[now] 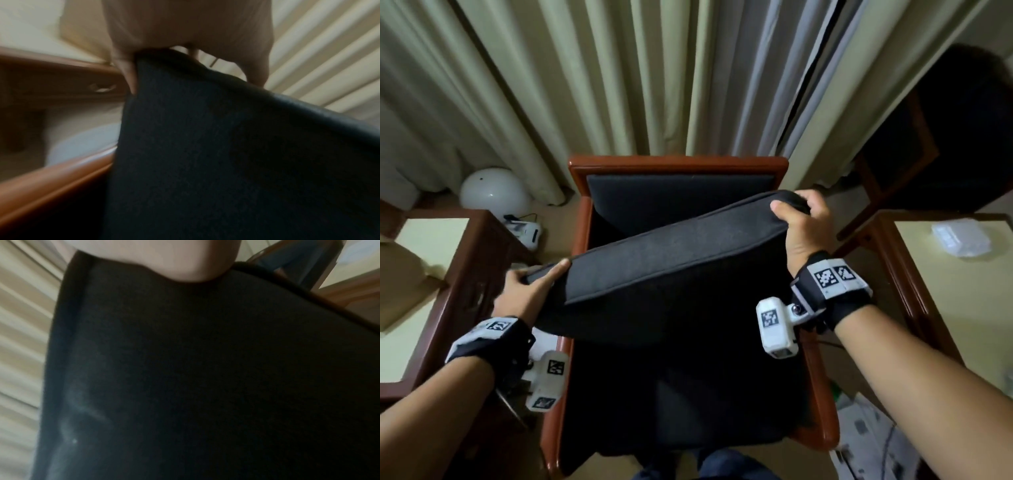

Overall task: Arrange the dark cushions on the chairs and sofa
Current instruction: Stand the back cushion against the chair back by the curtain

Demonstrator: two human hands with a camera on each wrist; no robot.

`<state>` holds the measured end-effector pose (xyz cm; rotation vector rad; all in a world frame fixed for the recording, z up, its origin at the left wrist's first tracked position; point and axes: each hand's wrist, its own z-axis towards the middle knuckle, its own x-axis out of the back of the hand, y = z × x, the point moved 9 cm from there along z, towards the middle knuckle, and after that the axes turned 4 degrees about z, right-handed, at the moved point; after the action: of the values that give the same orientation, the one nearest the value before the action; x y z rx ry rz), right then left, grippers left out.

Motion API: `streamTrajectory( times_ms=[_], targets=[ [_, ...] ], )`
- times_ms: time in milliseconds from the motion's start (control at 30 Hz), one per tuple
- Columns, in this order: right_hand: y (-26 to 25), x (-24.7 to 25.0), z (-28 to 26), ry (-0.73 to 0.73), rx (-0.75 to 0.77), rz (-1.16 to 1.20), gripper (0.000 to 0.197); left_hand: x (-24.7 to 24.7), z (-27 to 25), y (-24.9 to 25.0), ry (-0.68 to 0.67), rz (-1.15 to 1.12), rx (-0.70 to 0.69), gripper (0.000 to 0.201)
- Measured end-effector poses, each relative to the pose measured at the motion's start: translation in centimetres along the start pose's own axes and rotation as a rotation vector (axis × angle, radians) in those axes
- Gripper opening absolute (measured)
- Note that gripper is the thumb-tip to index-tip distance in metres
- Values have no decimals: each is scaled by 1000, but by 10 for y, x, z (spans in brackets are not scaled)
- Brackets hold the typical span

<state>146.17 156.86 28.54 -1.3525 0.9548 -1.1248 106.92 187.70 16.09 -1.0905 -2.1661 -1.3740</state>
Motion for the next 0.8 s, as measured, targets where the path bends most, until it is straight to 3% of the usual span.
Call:
streamTrajectory(
  times_ms=[133, 233, 300, 367, 500, 567, 633, 700, 800],
  targets=[
    [-14, -10, 44, 20, 10, 130, 15, 32, -1, 50, 112, 113, -68, 92],
    [-1, -12, 81, 26, -2, 194, 16, 32, 0, 75, 162, 66, -112, 83],
    [22, -13, 106, -4, -59, 134, 30, 19, 4, 88, 167, 77, -122, 75],
    [59, -18, 123, -81, -185, -86, 52, -8, 10, 95, 105, 137, -121, 72],
    [139, -46, 103, -381, -389, -451, 90, -78, 10, 85, -64, 205, -72, 73],
    [149, -64, 86, -469, -279, -564, 86, -86, 11, 65, -7, 181, -37, 68],
    [152, -71, 82, -456, -144, -758, 80, -83, 14, 51, 15, 68, -91, 71],
    [155, -69, 89, -422, -112, -869, 81, -83, 25, 38, -1, -14, -119, 79],
    [164, -66, 111, -387, -121, -827, 83, -85, 38, 26, -24, -313, 45, 77]
  ],
)
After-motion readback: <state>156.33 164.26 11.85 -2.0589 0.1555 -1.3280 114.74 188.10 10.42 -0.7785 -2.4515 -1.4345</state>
